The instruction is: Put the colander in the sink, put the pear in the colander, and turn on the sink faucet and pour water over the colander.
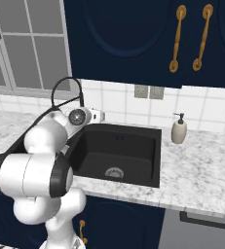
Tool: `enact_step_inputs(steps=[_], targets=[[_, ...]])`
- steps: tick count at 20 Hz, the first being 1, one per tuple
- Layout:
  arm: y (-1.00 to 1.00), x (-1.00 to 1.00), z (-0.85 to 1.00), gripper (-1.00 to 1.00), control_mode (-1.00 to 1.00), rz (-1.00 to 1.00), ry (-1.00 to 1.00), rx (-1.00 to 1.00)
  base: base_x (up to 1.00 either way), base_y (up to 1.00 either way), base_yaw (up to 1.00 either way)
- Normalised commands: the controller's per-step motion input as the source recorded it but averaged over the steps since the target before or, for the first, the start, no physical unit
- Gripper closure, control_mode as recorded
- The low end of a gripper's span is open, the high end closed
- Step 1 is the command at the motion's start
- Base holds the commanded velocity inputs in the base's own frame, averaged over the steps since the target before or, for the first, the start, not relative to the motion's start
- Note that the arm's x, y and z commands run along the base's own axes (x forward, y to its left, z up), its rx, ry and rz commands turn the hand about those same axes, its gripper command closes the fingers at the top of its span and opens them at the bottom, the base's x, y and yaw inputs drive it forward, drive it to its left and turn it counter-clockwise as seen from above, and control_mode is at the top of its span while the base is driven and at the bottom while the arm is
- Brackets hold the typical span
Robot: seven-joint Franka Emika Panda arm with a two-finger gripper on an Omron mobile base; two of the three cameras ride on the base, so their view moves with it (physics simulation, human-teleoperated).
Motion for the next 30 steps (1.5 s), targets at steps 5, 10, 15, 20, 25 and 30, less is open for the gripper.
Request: enact_step_inputs(steps=[5, 10, 15, 20, 25, 30], targets=[[-0.22, 0.36, 0.00, -1.00, -1.00, 0.00, 0.00, 0.04, 0.00, 0.00, 0.00], [-0.04, 0.12, -0.02, -1.00, -1.00, 0.00, -0.02, 0.01, 0.00, 0.00, 0.00], [0.00, 0.20, 0.00, -1.00, -1.00, 0.00, 0.00, 0.00, 0.00, 0.00, 0.00], [0.01, 0.13, 0.00, -1.00, -1.00, 0.00, 0.00, 0.00, 0.00, 0.00, 0.00], [0.00, 0.09, 0.00, -1.00, -1.00, 0.00, 0.00, 0.00, 0.00, 0.00, 0.00], [0.11, 0.33, 0.00, -1.00, -1.00, -0.01, 0.00, 0.00, 0.00, 0.00, 0.00]])
